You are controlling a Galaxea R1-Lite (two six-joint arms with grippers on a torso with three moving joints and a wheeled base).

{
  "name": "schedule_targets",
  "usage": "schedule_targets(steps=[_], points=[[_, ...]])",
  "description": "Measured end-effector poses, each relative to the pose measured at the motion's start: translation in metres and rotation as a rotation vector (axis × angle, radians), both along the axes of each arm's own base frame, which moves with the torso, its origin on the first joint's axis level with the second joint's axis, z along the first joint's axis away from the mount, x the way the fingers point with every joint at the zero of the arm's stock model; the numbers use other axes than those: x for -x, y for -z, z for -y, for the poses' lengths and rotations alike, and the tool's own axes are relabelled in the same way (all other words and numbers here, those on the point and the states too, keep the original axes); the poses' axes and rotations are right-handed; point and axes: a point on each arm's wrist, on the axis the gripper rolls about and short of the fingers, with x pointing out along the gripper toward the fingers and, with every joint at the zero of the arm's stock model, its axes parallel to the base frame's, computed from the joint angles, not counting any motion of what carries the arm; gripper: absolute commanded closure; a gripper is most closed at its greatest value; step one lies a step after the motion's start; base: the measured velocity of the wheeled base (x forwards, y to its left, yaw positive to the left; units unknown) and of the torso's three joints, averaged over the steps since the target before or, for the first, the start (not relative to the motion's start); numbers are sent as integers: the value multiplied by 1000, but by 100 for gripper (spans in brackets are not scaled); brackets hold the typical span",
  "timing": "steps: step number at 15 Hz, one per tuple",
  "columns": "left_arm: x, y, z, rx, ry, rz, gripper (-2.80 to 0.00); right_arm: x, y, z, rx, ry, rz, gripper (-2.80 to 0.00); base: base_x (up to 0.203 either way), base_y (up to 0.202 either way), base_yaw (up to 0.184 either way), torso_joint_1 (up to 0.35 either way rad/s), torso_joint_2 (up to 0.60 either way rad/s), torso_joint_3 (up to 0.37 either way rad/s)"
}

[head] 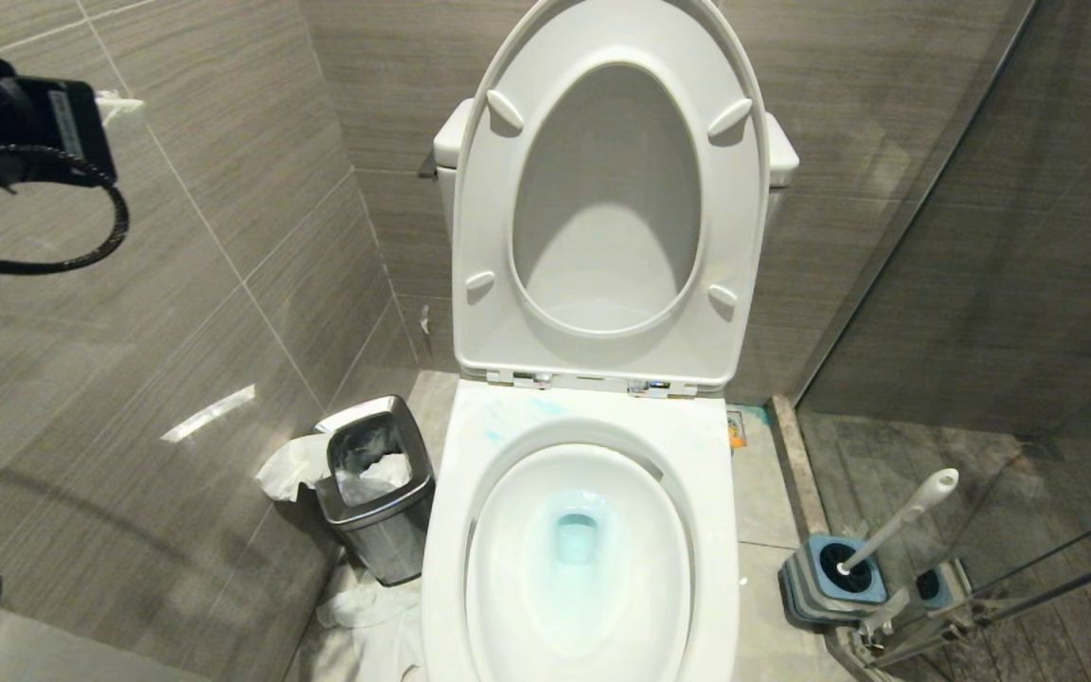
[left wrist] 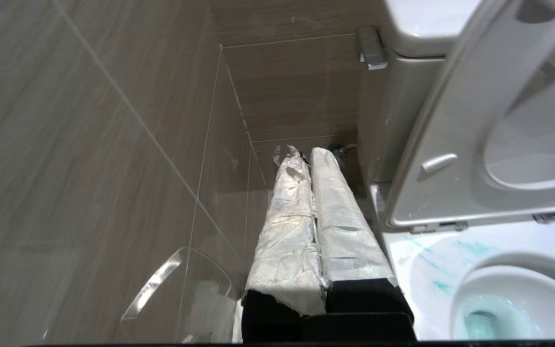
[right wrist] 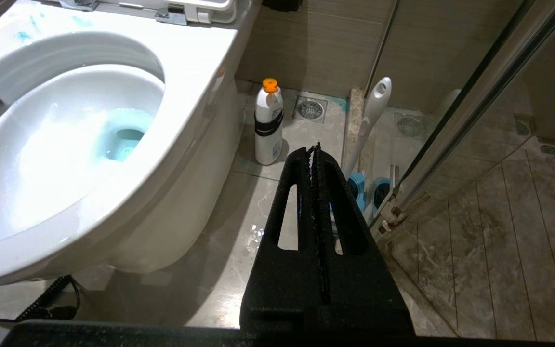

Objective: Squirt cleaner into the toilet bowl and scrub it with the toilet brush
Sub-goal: Flush the toilet

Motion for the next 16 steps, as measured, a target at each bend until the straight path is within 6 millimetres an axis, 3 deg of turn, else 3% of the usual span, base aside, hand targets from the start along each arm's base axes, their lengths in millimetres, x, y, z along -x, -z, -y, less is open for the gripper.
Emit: schedule_targets(steps=[2, 9, 13, 16], points=[[-37, 3, 4, 11, -8, -9, 0, 0, 0, 0, 0, 0, 0, 0, 0, 0, 0, 0, 0, 0], [-128, 9, 17, 113, 30, 158, 0, 0, 0, 0, 0, 0, 0, 0, 0, 0, 0, 0, 0, 0], [-169, 19, 36, 166, 114, 278, 0, 0, 0, 0, 0, 0, 0, 0, 0, 0, 0, 0, 0, 0], [-187, 33, 52, 162, 199, 279, 0, 0, 0, 0, 0, 0, 0, 0, 0, 0, 0, 0, 0, 0]])
